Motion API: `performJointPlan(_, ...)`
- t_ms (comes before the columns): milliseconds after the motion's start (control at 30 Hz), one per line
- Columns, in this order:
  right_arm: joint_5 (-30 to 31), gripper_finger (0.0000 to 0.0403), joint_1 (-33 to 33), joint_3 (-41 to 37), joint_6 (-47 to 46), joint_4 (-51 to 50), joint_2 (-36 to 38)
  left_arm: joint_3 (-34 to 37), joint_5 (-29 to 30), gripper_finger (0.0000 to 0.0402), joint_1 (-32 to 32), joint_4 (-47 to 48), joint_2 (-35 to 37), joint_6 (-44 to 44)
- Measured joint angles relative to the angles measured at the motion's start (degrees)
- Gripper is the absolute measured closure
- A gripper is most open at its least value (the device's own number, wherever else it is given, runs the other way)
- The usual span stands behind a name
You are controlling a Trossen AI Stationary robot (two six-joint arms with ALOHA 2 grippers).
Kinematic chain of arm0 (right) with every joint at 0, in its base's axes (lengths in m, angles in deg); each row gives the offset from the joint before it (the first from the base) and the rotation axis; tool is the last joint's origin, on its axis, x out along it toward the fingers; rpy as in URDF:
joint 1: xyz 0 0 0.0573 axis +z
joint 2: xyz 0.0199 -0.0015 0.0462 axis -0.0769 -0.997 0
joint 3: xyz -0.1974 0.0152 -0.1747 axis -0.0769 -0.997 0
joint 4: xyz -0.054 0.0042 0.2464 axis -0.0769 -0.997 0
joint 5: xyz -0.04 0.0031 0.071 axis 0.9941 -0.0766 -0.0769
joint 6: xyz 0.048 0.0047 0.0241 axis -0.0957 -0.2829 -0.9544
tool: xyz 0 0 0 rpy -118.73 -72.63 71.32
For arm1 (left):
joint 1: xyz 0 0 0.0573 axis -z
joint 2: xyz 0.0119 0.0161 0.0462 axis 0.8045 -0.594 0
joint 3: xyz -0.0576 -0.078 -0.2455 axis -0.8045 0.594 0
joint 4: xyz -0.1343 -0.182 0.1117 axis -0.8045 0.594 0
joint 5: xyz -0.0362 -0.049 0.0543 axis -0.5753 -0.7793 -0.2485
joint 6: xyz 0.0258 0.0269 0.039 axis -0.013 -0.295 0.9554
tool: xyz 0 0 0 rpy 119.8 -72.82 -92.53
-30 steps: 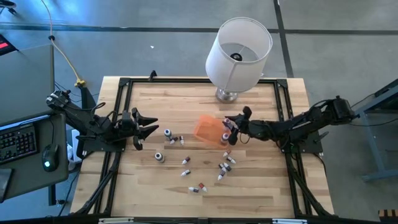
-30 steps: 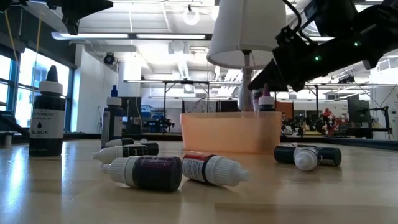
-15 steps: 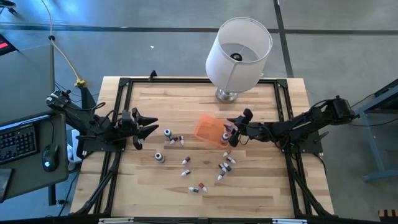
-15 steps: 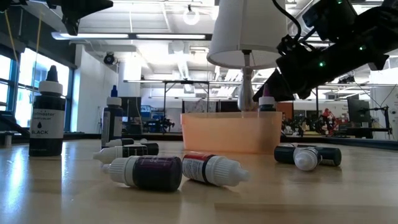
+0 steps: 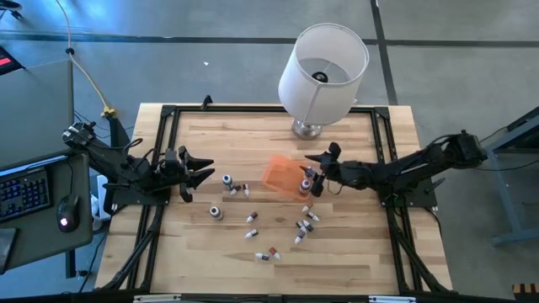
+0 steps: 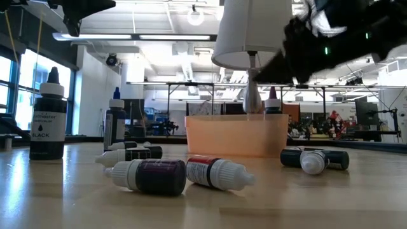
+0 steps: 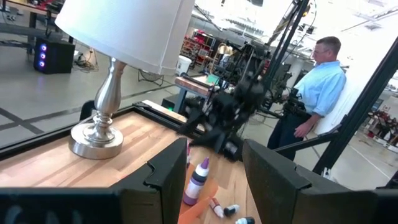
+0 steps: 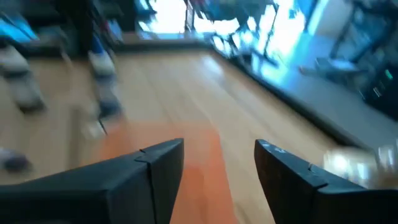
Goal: Pick & Place food coloring
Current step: Put the large blue food coloring bottle into the orange bin
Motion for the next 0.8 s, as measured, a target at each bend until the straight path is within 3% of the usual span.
performJointPlan(167,-8.26,0.022,2.02,4.76,7.64,-2.59,7.15,0.0,-0.02,0.0245,-0.01,0.06,0.02,0.0)
performJointPlan(333,-13.21,0.0221,4.33,12.17,9.12,-10.3,6.42,0.0,0.63,0.0245,-0.01,1.09,-0.51,0.0)
performJointPlan(467,-13.1,0.0228,5.14,15.33,9.12,-14.67,2.22,0.0,2.42,0.0245,-0.01,2.24,-2.08,0.48)
performJointPlan(700,-12.95,0.0248,5.08,15.9,9.21,-14.73,-0.63,-0.04,2.29,0.0245,-0.01,6.87,-4.96,11.62)
performJointPlan(800,-12.89,0.0255,5.08,15.9,9.21,-13.83,-0.58,0.04,3.84,0.0245,-0.01,10.31,-7.15,10.04)
